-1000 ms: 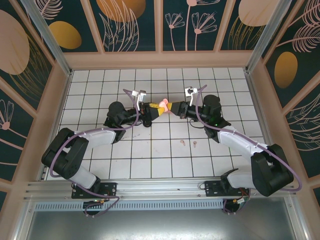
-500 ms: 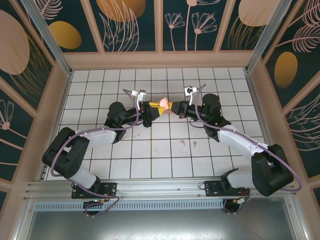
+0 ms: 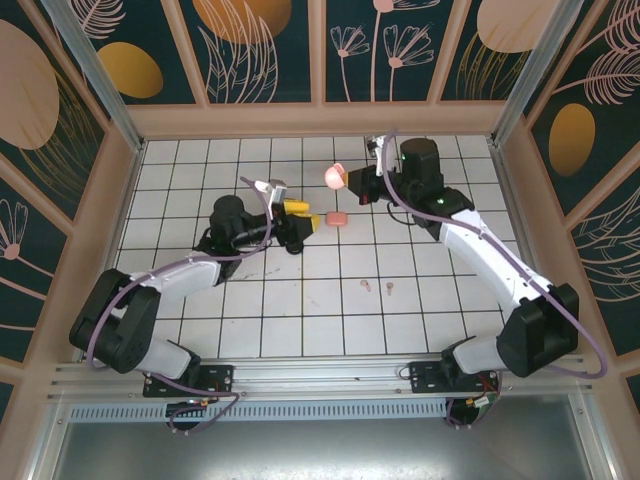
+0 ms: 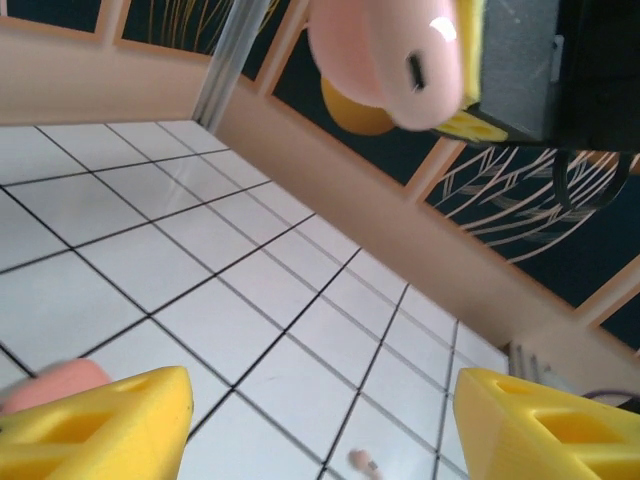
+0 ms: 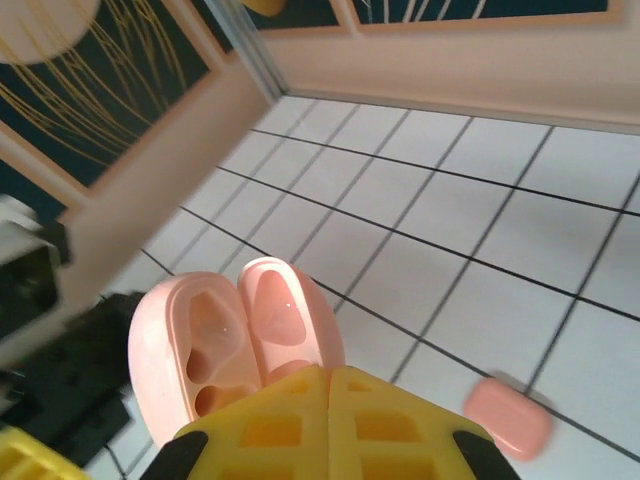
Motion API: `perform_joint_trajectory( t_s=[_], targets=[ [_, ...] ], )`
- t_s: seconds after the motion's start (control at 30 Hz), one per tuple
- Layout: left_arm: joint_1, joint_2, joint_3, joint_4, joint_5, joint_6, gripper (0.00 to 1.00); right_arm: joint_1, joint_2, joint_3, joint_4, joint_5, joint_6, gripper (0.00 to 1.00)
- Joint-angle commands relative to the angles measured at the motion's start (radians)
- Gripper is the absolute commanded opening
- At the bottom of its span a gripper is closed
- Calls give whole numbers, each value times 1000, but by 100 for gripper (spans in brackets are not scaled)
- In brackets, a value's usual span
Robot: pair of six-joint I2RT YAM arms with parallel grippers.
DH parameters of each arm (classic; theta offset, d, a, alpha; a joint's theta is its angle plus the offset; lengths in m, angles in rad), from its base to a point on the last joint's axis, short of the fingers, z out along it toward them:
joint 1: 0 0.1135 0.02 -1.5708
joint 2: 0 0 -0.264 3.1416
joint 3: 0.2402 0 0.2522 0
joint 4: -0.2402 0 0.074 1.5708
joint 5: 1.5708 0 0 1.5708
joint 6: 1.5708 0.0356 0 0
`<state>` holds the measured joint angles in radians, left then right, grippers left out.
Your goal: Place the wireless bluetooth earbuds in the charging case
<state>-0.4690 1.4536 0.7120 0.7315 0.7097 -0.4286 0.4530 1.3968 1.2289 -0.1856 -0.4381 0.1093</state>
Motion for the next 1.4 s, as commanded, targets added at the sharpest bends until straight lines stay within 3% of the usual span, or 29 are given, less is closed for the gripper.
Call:
perform_joint_trajectory(
  t_s=[0.0,0.23,0.47,0.57,0.87,1.37],
  targets=[
    [30,-27,116,-285,65,220,71,-1,39,87,-191,107,-191,0],
    [49,85,358,-599,217,383,71,0,68,139,-243,164,-390,0],
    [53,199,531,-805,339,488,61,2,111,185,-309,121,-454,0],
    [56,226,573,-850,386,506,55,4,109,193,-318,90,-457,0],
    [70,301,674,-973,439,576,57,41,71,183,-310,50,-444,0],
    [72,347,752,-1086,484,653,55,133,104,200,-299,93,-437,0]
  ],
)
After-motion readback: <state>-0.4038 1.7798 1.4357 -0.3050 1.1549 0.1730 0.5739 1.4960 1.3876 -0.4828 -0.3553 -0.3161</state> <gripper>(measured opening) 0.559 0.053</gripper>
